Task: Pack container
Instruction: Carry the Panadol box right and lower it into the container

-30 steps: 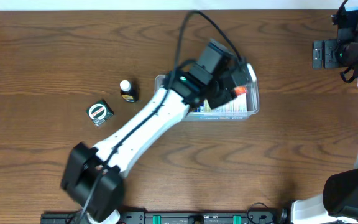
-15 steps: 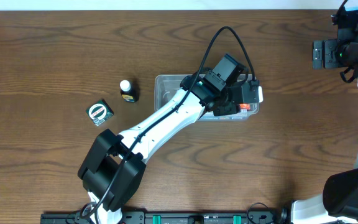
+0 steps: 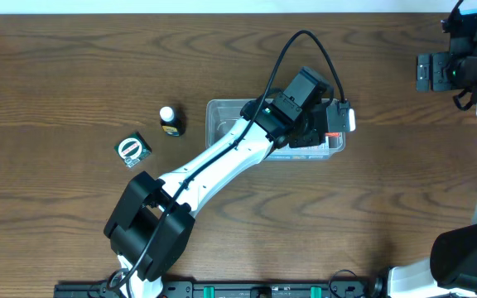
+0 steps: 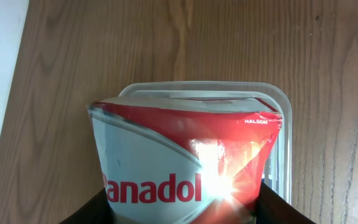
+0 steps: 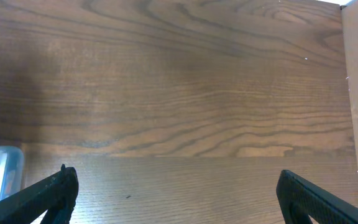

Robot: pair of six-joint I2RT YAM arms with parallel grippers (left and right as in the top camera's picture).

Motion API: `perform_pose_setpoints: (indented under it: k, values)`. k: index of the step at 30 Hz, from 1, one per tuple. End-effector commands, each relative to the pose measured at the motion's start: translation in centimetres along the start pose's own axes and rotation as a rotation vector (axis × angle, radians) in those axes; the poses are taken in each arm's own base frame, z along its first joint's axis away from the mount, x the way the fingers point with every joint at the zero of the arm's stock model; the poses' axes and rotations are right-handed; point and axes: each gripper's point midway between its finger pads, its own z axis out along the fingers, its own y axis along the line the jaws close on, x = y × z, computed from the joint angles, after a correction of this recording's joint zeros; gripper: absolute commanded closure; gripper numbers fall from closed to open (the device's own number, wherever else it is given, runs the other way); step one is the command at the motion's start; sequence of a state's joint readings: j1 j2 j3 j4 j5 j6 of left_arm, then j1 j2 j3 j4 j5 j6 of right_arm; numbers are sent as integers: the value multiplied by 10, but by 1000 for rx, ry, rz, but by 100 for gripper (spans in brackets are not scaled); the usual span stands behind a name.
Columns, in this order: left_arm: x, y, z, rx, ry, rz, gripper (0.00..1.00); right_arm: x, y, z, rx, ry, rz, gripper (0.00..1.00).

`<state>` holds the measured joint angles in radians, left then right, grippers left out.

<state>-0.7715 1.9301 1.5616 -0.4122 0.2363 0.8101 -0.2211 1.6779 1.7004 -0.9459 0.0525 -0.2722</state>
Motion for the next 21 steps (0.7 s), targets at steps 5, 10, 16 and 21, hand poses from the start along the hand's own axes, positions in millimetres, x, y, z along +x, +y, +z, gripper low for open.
perform_pose_setpoints:
  k: [5,10,16,21]
  values:
    - [13,-7,16,28,33,0,49,-2,-1,-3,-1,-8,12,1]
    - [25,-14,31,55,62,-8,50,-2,-1,-3,-1,-8,12,1]
    - [27,-15,35,61,68,-9,50,-2,-1,-3,-1,-8,12,1]
    - [27,-15,35,61,68,-10,49,-2,-1,-3,-1,-8,12,1]
